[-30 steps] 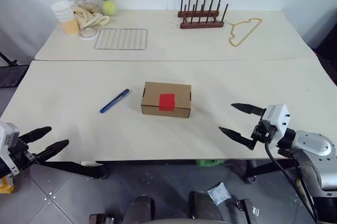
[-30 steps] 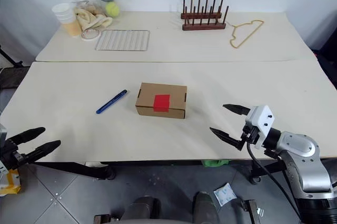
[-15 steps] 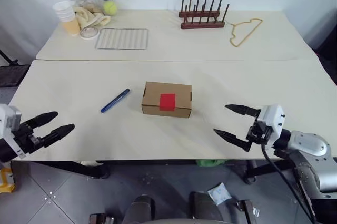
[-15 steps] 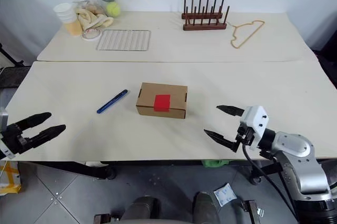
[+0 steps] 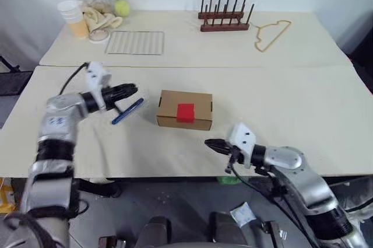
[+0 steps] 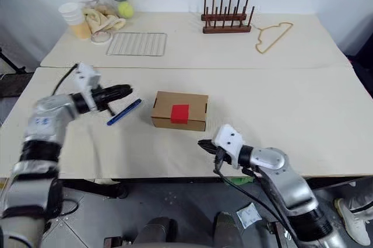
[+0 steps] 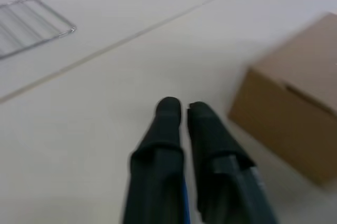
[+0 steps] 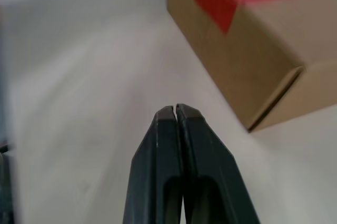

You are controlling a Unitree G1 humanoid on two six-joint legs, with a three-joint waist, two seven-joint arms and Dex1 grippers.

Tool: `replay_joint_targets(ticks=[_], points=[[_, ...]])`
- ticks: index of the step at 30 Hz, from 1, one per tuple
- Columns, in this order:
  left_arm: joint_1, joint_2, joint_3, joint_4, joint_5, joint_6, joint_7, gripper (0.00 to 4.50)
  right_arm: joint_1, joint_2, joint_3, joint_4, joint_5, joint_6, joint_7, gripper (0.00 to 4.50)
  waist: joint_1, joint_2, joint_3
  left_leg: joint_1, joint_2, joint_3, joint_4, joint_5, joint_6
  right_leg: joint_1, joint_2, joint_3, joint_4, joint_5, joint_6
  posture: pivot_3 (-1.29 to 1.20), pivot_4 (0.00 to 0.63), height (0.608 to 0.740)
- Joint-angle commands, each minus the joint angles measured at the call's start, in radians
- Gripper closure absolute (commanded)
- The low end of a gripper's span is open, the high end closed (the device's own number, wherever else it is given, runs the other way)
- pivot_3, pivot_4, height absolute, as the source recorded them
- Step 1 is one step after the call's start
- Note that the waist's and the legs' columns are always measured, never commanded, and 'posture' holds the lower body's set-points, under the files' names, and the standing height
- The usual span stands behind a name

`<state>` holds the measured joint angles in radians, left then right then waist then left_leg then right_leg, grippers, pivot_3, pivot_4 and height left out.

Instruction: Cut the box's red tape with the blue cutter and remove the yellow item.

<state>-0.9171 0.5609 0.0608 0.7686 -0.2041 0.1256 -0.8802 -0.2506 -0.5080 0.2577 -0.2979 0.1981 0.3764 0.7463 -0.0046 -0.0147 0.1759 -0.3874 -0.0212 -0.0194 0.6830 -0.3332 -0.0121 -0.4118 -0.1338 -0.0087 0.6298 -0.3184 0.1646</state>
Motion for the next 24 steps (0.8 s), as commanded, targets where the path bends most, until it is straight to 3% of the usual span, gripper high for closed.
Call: replay_joint_targets(ticks=[1,3,5,12,19,24], points=[[-0.084,-0.024,-0.024,0.123,0.063,-0.092,0.028,4.48,-0.025,0.027,0.005,0.003,-0.020,0.015,-0.029,4.50,-0.012,0.000,0.000,0.000,0.000,0.001,0.000,0.000,0.000,-0.001,-0.001,-0.001,0.000,0.000,0.000,0.00,0.150,0.740],[-0.162,-0.085,-0.058,0.225,0.112,-0.133,0.081,4.48,-0.040,0.051,0.018,0.016,-0.019,0.058,-0.041,4.50,-0.017,0.000,0.000,0.000,0.000,0.001,-0.001,0.000,0.000,-0.001,-0.002,-0.005,0.000,0.000,0.000,0.00,0.150,0.740],[-0.187,-0.119,-0.077,0.263,0.118,-0.134,0.006,4.48,-0.052,0.065,0.020,0.025,-0.030,0.071,-0.055,4.50,-0.018,0.000,0.000,0.000,0.000,0.000,0.000,0.000,0.000,0.000,-0.002,-0.007,0.000,0.001,-0.001,0.00,0.150,0.740],[-0.155,-0.102,-0.110,0.222,0.114,-0.050,-0.258,4.48,-0.091,0.070,-0.034,0.048,-0.057,0.097,-0.110,4.50,-0.028,0.000,0.000,0.001,0.001,0.001,-0.001,0.000,0.000,-0.001,-0.002,-0.007,0.001,0.001,-0.001,0.00,0.150,0.740],[0.046,-0.002,-0.142,-0.202,0.021,0.262,-0.471,4.48,-0.168,0.001,-0.108,0.132,-0.068,0.070,-0.096,4.50,-0.026,0.000,0.000,0.001,0.001,0.000,0.000,0.000,0.000,0.000,-0.002,-0.007,0.001,0.001,-0.001,0.00,0.150,0.740],[0.190,0.012,-0.138,-0.492,-0.038,0.440,-0.423,4.48,-0.239,0.027,-0.097,0.231,-0.069,0.014,-0.076,4.50,-0.024,0.000,0.000,0.000,0.002,0.000,0.000,0.000,0.000,0.000,-0.003,-0.007,0.001,0.001,-0.002,0.00,0.150,0.740]])
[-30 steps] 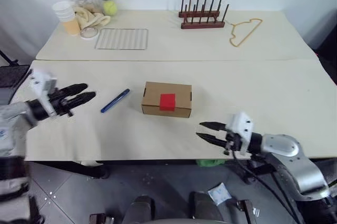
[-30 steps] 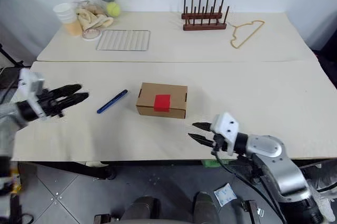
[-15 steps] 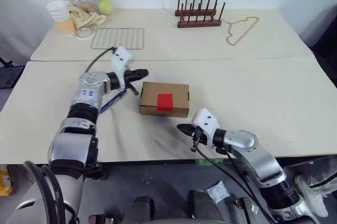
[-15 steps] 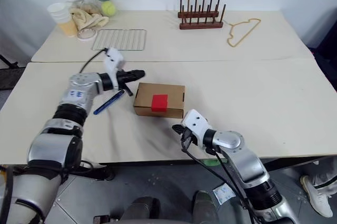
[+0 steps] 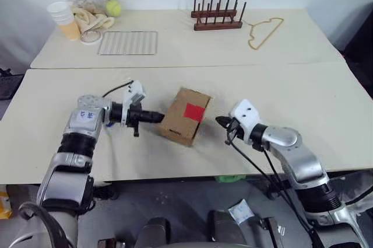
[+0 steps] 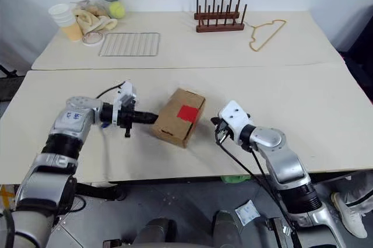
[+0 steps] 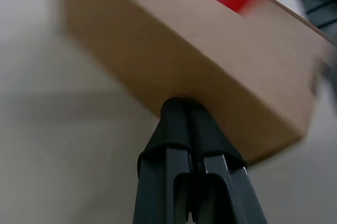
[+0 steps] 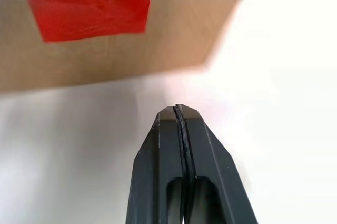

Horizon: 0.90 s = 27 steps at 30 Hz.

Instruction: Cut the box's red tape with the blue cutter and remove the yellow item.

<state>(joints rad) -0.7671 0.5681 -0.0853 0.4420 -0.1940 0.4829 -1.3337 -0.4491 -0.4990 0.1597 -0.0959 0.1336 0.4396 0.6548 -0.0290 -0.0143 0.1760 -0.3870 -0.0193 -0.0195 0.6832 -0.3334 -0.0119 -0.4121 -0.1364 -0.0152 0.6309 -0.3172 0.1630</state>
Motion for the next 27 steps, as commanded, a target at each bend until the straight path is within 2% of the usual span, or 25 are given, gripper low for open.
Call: replay_joint_targets(ticks=[1,4,10,14,18,22,25,27], points=[[0.074,-0.008,0.013,-0.230,-0.066,0.115,0.058,4.48,-0.064,0.035,0.010,0.069,-0.007,-0.063,0.020,4.50,0.002,0.000,0.000,0.000,0.000,0.000,0.000,0.000,0.000,0.000,0.000,0.000,0.000,0.000,0.000,0.00,0.150,0.740],[0.138,-0.053,0.023,-0.356,-0.101,0.184,0.148,4.48,-0.120,0.070,0.035,0.184,-0.021,-0.109,0.037,4.50,0.002,0.000,0.000,0.000,0.000,-0.001,0.000,0.000,0.000,0.000,0.000,0.001,0.000,0.000,0.000,0.00,0.150,0.740],[0.201,-0.102,0.010,-0.453,-0.117,0.255,0.276,4.48,-0.180,0.085,0.040,0.304,-0.049,-0.185,0.072,4.50,0.000,0.000,0.000,0.000,0.000,-0.001,0.001,0.000,0.000,0.000,0.000,0.000,0.000,0.000,-0.001,0.00,0.150,0.740],[0.214,-0.131,0.035,-0.497,-0.153,0.301,0.340,4.48,-0.195,0.055,0.016,0.336,-0.057,-0.223,0.093,4.50,0.000,0.000,0.000,0.000,0.000,-0.001,0.001,0.000,0.000,0.000,0.000,0.000,0.000,0.000,-0.001,0.00,0.150,0.740],[0.240,-0.110,0.080,-0.544,-0.200,0.297,0.354,4.48,-0.180,-0.004,-0.028,0.301,-0.026,-0.267,0.149,4.50,0.001,0.000,0.000,0.000,0.000,-0.001,0.001,0.000,0.000,0.000,-0.001,0.000,-0.001,0.000,-0.001,0.00,0.150,0.740],[0.297,-0.051,0.218,-0.592,-0.300,0.245,0.312,4.48,-0.130,-0.086,-0.116,0.226,0.057,-0.293,0.239,4.50,0.000,0.000,0.000,0.000,0.000,-0.001,0.000,0.000,0.000,0.000,-0.001,0.000,-0.001,0.000,-0.001,0.00,0.150,0.740],[0.385,0.016,0.392,-0.614,-0.374,0.225,0.312,3.91,-0.061,-0.136,-0.220,0.155,0.180,-0.298,0.332,3.93,0.000,0.001,0.000,0.001,0.001,-0.001,-0.001,0.000,-0.001,0.001,0.000,0.000,-0.002,0.000,-0.001,0.00,0.150,0.740],[0.426,0.044,0.453,-0.619,-0.396,0.218,0.328,3.32,-0.033,-0.148,-0.250,0.130,0.217,-0.312,0.364,3.29,-0.001,0.001,0.000,0.001,0.002,-0.001,-0.001,0.000,-0.001,0.000,0.000,0.000,-0.003,0.000,-0.001,0.00,0.150,0.740]])
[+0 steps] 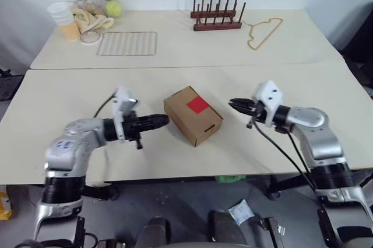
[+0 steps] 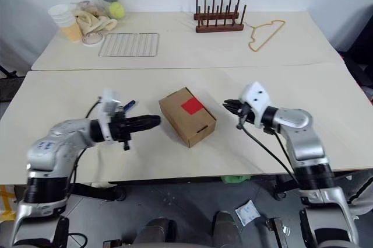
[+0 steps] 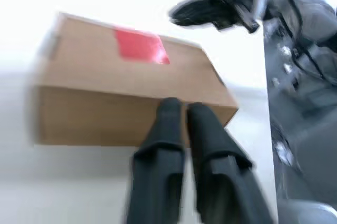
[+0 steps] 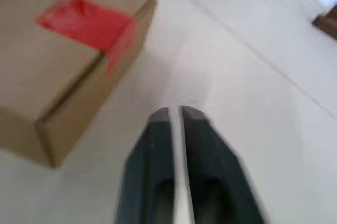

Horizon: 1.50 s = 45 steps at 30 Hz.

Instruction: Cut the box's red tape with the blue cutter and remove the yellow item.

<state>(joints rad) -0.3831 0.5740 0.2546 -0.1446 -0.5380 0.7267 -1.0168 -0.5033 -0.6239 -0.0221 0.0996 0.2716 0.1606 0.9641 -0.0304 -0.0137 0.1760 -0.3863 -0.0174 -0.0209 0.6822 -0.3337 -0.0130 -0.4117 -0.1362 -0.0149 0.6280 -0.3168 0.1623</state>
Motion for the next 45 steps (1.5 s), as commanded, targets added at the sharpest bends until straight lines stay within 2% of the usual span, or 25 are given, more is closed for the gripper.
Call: replay_joint_targets(ticks=[1,5,9,10,11,15,18,23,25,29,32,38,45], points=[[0.111,0.066,0.185,-0.019,-0.033,-0.082,0.006,3.05,0.058,-0.032,-0.095,-0.112,0.134,-0.005,0.082,2.99,0.002,0.000,0.000,0.000,0.000,0.000,0.000,0.000,0.000,0.000,0.000,0.000,0.000,0.000,0.000,0.00,0.150,0.740],[0.348,0.177,0.455,0.125,0.035,-0.257,-0.002,1.81,0.179,-0.031,-0.136,-0.302,0.270,0.008,0.152,1.59,-0.001,0.000,0.000,0.001,0.002,-0.002,-0.001,-0.001,0.000,0.000,0.000,0.001,-0.001,0.000,-0.001,0.00,0.150,0.740],[0.471,0.237,0.589,0.238,0.030,-0.326,-0.008,0.60,0.229,0.008,-0.129,-0.426,0.373,-0.010,0.190,0.21,0.008,0.000,0.000,0.003,0.003,-0.002,-0.001,-0.002,0.001,0.001,0.002,0.001,-0.002,0.001,-0.003,0.00,0.150,0.740],[0.498,0.249,0.617,0.269,0.028,-0.330,-0.009,0.32,0.231,0.015,-0.122,-0.442,0.378,-0.005,0.184,0.00,0.013,0.000,0.000,0.003,0.003,-0.002,0.000,-0.002,0.001,0.003,0.001,0.001,-0.002,0.001,-0.003,0.00,0.150,0.740],[0.521,0.261,0.643,0.303,0.021,-0.328,-0.014,0.03,0.231,0.018,-0.117,-0.454,0.389,0.011,0.178,0.00,0.020,0.000,0.000,0.003,0.004,-0.002,0.000,-0.002,0.002,0.003,0.000,0.000,-0.003,0.002,-0.003,0.00,0.150,0.740],[0.616,0.284,0.676,0.393,0.049,-0.406,-0.029,0.03,0.231,0.035,-0.100,-0.489,0.414,0.036,0.155,0.00,0.030,0.000,0.000,0.007,0.006,0.000,-0.001,-0.004,0.004,0.005,-0.004,-0.001,-0.003,0.002,-0.003,0.00,0.150,0.740],[0.607,0.266,0.639,0.309,0.032,-0.422,-0.002,0.03,0.236,0.021,-0.101,-0.502,0.411,0.029,0.167,0.00,0.035,0.000,0.000,0.008,0.006,0.001,-0.002,-0.005,0.004,0.006,-0.005,-0.004,-0.006,0.002,-0.003,0.00,0.150,0.740],[0.516,0.260,0.502,0.159,-0.005,-0.361,0.029,0.03,0.225,-0.009,-0.128,-0.494,0.405,0.028,0.167,0.00,0.036,0.000,0.000,0.010,0.005,0.001,-0.002,-0.005,0.004,0.008,-0.008,-0.005,-0.006,0.002,-0.004,0.00,0.150,0.740],[0.435,0.253,0.412,0.135,0.018,-0.348,0.072,0.03,0.223,-0.024,-0.137,-0.483,0.399,0.024,0.169,0.00,0.030,0.000,0.000,0.011,0.005,0.001,-0.002,-0.005,0.003,0.009,-0.008,-0.006,-0.006,0.002,-0.004,0.00,0.150,0.740],[0.210,0.226,0.184,0.180,0.107,-0.287,0.180,0.03,0.234,-0.052,-0.147,-0.482,0.396,0.034,0.167,0.00,0.031,0.001,0.000,0.012,0.002,0.002,-0.003,-0.005,0.003,0.009,-0.007,-0.007,-0.002,0.002,-0.003,0.00,0.150,0.740],[0.123,0.219,0.072,0.228,0.158,-0.255,0.205,0.03,0.249,-0.058,-0.140,-0.495,0.392,0.034,0.163,0.00,0.026,0.000,0.000,0.013,0.000,0.003,-0.002,-0.005,0.004,0.010,-0.006,-0.008,-0.002,0.002,-0.003,0.00,0.150,0.740],[0.004,0.189,-0.067,0.366,0.246,-0.262,0.248,0.03,0.264,-0.056,-0.130,-0.520,0.380,0.037,0.136,0.00,0.008,0.000,0.000,0.014,0.001,0.007,-0.003,-0.006,0.004,0.008,-0.006,-0.010,-0.002,0.002,-0.002,0.00,0.150,0.740],[-0.025,0.177,-0.121,0.449,0.301,-0.253,0.261,0.03,0.283,-0.055,-0.135,-0.547,0.374,0.037,0.095,0.00,0.014,0.000,0.000,0.015,0.001,0.007,-0.001,-0.006,0.004,0.010,-0.006,-0.009,-0.001,0.003,-0.002,0.00,0.150,0.740]])
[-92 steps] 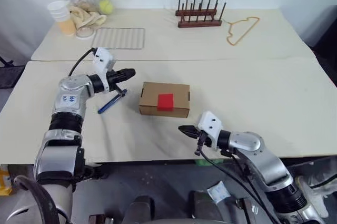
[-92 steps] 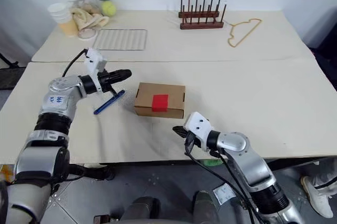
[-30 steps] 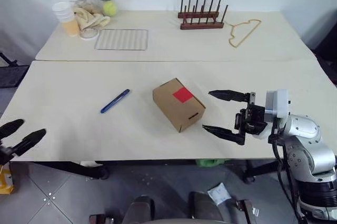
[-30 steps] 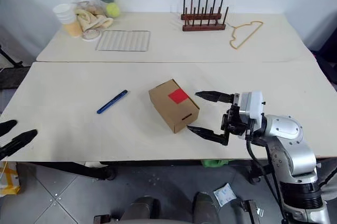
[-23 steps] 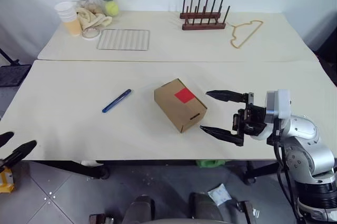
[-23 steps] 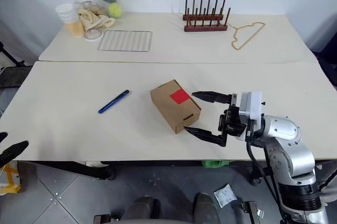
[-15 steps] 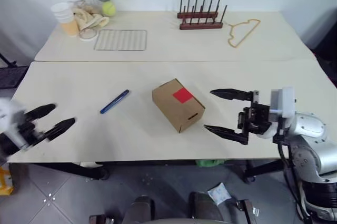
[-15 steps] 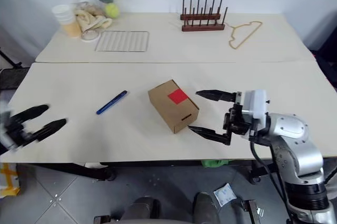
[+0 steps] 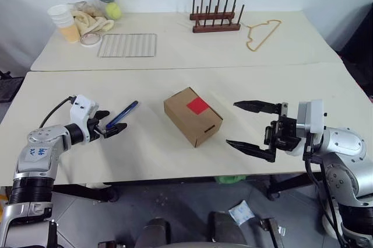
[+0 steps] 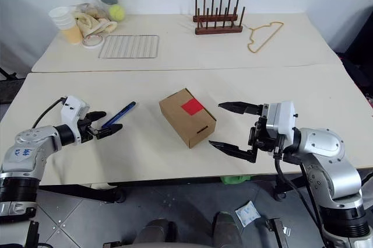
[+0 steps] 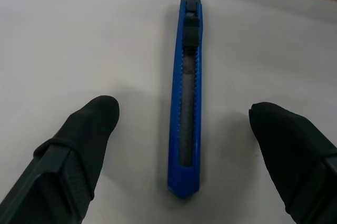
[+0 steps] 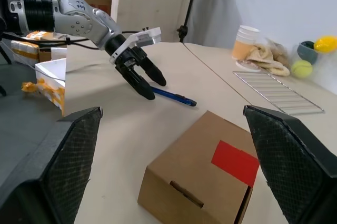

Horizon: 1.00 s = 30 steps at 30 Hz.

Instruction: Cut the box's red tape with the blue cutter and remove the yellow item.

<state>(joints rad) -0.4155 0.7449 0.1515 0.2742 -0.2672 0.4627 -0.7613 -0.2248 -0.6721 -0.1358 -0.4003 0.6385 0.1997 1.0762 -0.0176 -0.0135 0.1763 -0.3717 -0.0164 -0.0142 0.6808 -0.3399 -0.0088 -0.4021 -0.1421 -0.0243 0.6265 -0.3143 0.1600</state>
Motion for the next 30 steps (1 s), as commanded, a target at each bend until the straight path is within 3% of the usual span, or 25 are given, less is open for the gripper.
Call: replay_joint_targets(ticks=[1,4,16,22,26,30], points=[[0.008,0.007,-0.022,0.035,0.034,0.012,0.006,0.03,0.006,-0.007,-0.021,-0.049,0.007,-0.003,-0.020,0.00,0.003,0.000,0.000,0.000,0.000,0.000,0.000,0.000,0.000,0.000,0.000,0.000,0.000,0.000,0.000,0.00,0.150,0.740],[0.030,0.010,-0.042,0.070,0.053,0.005,-0.001,0.55,0.016,-0.009,-0.027,-0.058,0.007,-0.005,-0.032,0.00,0.004,0.001,0.000,0.002,0.000,0.000,0.000,0.000,0.000,0.001,0.000,0.000,0.000,0.000,0.000,0.00,0.150,0.740],[0.045,0.008,-0.066,0.059,0.075,-0.038,-0.014,4.03,0.013,-0.016,-0.034,-0.056,0.008,-0.013,-0.042,0.00,0.014,0.003,-0.002,0.004,0.000,0.000,0.000,0.000,0.000,0.003,0.000,0.000,0.000,0.000,0.000,0.00,0.150,0.740],[0.036,0.021,-0.044,0.051,0.052,-0.084,-0.047,4.05,0.022,-0.013,-0.035,-0.028,-0.003,-0.036,-0.022,0.00,0.015,0.003,-0.002,0.004,0.000,0.000,0.000,0.000,0.000,0.003,0.000,0.000,-0.001,0.000,0.000,0.00,0.150,0.740],[0.059,0.084,0.019,-0.107,-0.096,-0.250,-0.341,4.05,0.041,-0.038,-0.038,-0.025,0.008,-0.028,0.023,0.00,0.015,0.001,0.000,0.002,0.000,0.000,-0.001,0.000,0.000,0.003,0.000,0.000,-0.003,0.000,0.000,0.00,0.150,0.740],[0.114,0.160,-0.009,-0.222,-0.132,-0.310,-0.534,4.05,0.055,-0.089,-0.042,-0.095,0.098,0.052,0.060,0.00,0.015,0.002,0.001,0.000,0.002,-0.001,-0.001,-0.001,0.000,0.004,-0.001,-0.002,-0.006,0.000,0.000,0.00,0.150,0.740]])
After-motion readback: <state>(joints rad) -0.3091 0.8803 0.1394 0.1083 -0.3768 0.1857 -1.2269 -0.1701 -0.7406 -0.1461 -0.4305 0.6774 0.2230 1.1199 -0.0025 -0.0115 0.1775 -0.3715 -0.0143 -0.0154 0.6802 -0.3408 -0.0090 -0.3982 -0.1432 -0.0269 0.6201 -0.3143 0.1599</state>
